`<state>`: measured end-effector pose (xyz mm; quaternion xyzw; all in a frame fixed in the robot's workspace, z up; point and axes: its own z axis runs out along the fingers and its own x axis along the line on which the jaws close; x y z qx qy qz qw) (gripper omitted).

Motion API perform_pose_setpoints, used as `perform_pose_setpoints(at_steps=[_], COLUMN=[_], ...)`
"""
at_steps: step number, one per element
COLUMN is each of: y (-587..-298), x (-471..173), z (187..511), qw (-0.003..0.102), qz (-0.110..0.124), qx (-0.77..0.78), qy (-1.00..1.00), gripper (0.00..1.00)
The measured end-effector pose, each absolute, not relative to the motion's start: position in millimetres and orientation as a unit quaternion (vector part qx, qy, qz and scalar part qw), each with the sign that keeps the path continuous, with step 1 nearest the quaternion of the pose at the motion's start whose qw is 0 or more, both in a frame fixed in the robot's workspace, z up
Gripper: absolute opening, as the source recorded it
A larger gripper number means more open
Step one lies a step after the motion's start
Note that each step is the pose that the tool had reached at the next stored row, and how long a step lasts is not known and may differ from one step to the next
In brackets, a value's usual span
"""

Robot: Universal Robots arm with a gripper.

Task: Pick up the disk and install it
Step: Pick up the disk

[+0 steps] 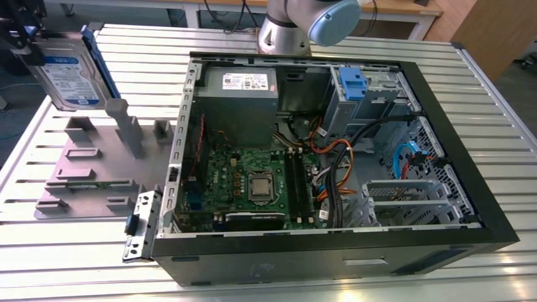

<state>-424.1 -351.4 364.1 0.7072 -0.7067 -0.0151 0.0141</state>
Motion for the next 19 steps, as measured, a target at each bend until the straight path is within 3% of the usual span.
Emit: perform_pose_setpoints(at_steps=[19], y=[-351.4], x=[-424.1], z=[368.9], qw=[0.014], qz=[-0.015], qx=[0.707], qy=[-0.707], gripper=[0.37])
